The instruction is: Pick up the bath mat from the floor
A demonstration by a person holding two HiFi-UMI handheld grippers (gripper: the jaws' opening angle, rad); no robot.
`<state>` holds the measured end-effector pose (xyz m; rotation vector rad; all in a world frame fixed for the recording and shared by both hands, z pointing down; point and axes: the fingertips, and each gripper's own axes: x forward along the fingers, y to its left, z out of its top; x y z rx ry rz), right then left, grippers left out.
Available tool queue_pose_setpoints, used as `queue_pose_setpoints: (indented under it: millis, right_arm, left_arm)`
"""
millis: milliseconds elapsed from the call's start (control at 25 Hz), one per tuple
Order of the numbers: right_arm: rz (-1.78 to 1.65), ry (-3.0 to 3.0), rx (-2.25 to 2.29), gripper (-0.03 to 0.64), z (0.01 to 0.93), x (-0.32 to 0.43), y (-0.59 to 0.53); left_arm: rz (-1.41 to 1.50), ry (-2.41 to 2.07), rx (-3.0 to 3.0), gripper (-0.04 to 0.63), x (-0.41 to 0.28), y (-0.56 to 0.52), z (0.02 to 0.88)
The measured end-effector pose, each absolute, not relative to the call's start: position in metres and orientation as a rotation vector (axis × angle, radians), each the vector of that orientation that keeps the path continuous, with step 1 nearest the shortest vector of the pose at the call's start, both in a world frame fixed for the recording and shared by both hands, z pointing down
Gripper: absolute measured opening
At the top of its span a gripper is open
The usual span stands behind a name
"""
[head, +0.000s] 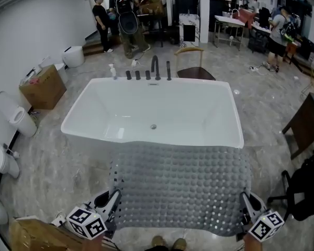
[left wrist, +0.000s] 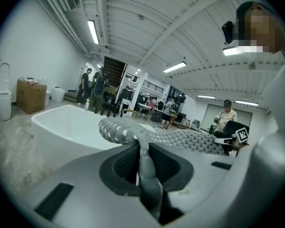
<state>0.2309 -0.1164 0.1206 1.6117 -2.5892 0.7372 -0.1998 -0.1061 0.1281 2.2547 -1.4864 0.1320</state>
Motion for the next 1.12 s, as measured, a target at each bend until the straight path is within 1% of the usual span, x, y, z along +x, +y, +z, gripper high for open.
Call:
queue_pose_setpoints:
  millis: [200, 440, 1120]
  right_arm:
    - [0.738, -2.639, 1.632, 0.046, 0.086, 0.227, -0.091]
    - [0.725, -2.681, 1.660, 0.046, 0.059, 0.223, -0.061]
    - [0.632, -2.706, 1.708, 0.046, 0.021, 0.249, -0.026]
  left_arm:
    - [0.100, -1.474, 2.269, 0.054, -0.207, -0.082, 0.088]
    - [0.060, -1.457, 2.290, 0.054, -0.215, -0.060, 0.066]
    - [0.022, -1.385, 2.387, 0.054, -0.185, -0.042, 0.036]
